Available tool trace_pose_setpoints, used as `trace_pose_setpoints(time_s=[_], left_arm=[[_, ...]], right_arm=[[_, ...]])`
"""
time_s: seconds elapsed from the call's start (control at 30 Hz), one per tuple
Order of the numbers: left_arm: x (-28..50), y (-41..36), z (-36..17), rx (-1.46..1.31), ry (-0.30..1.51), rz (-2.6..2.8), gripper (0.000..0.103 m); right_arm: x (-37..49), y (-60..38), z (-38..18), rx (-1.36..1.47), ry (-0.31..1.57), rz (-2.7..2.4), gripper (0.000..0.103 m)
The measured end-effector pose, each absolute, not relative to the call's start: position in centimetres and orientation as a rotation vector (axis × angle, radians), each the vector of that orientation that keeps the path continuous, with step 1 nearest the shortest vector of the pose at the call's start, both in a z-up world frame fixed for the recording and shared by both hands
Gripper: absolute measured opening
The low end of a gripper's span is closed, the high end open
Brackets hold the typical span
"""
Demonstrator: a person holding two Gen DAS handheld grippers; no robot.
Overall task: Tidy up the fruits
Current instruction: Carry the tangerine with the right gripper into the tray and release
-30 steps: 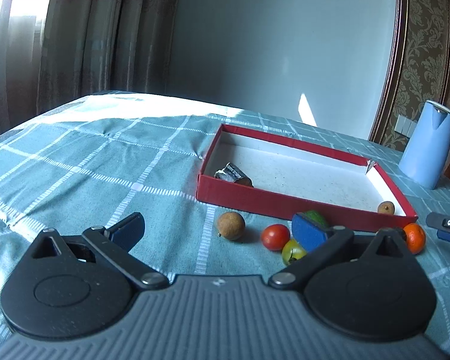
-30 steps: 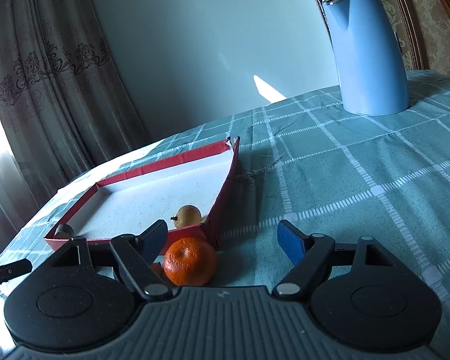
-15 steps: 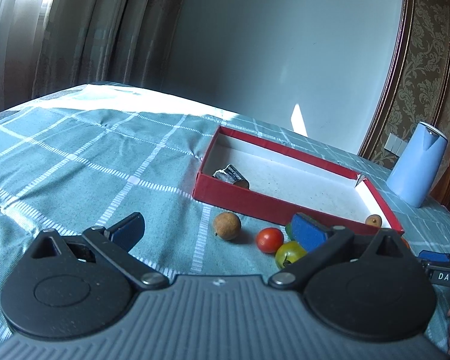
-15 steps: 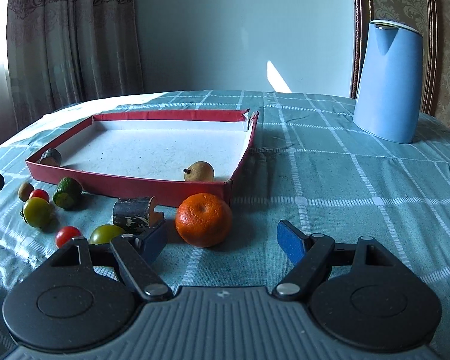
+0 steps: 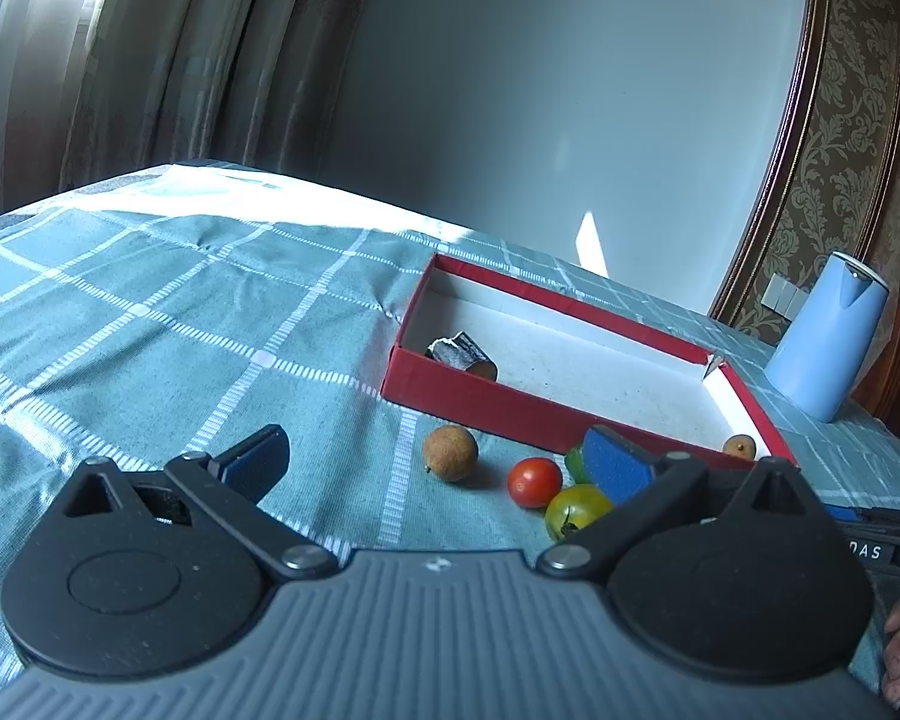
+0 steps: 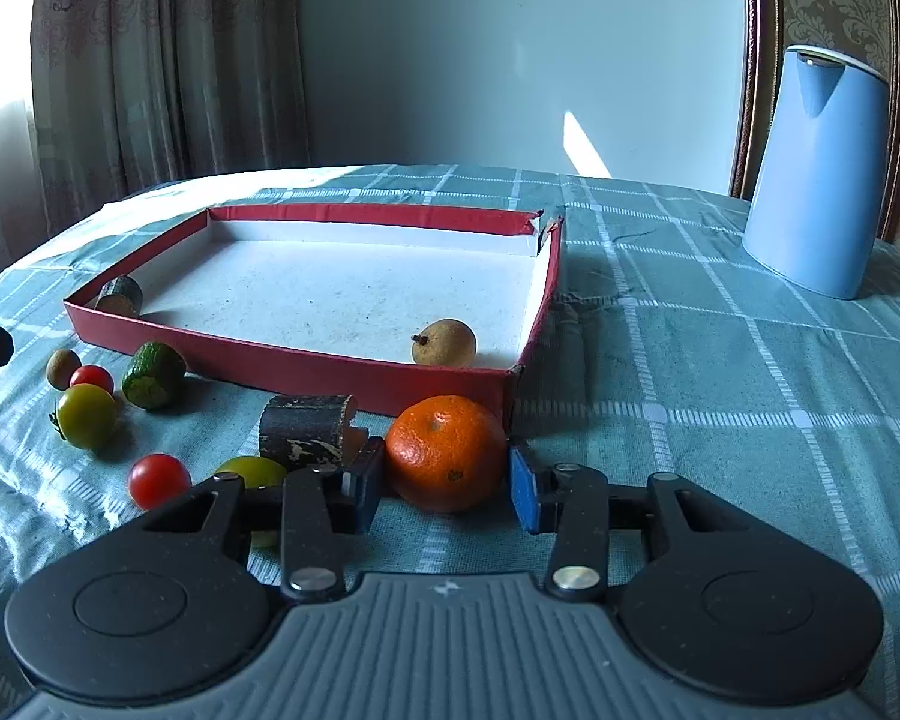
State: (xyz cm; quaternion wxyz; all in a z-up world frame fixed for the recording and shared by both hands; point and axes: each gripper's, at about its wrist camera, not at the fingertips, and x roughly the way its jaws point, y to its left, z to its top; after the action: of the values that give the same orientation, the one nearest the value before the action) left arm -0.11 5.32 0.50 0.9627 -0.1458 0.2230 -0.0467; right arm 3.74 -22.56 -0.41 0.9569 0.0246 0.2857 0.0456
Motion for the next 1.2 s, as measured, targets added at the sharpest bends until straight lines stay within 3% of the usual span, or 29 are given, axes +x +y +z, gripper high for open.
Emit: trace_pose_setpoints(time_s=[0.23, 0.6, 0.67, 0.73, 0.83, 1.03, 1.2], left_arm=[[0.0, 5.2, 0.5, -0.29, 0.453, -0.093, 0.103], [0.1, 5.4, 0.4, -0.299, 0.465, -0.091, 0.103], [0.1, 5.3, 0.3, -0.298, 0.469, -0.091, 0.103], [0.2, 5.4, 0.3, -0.299, 0.471, -0.089, 0.103], [0.3, 5.3, 0.3, -0.297, 0.474, -0.086, 0.103], [0.6, 4.8, 0.2, -0.267, 0.507, -0.089, 0.103], [-0.1, 2.4, 0.7, -0.115, 0.49, -0.116, 0.103]], right_arm=[[4.5, -22.7, 3.2, 0.118, 0.474, 0.151, 0.042], [10.7, -20.0, 1.4, 0.105, 0.58, 0.192, 0.044], [10.3, -20.7, 1.3, 0.129, 0.565, 0.195, 0.047], [8.8, -22.1, 1.7, 0.181, 0.517, 0.187, 0.058], [6.4, -24.5, 2.2, 0.236, 0.428, 0.145, 0.065], [3.6, -28.0, 0.3, 0.223, 0.472, -0.022, 0.073], [3.6, -30.2, -1.2, 0.364, 0.507, -0.004, 0.074]])
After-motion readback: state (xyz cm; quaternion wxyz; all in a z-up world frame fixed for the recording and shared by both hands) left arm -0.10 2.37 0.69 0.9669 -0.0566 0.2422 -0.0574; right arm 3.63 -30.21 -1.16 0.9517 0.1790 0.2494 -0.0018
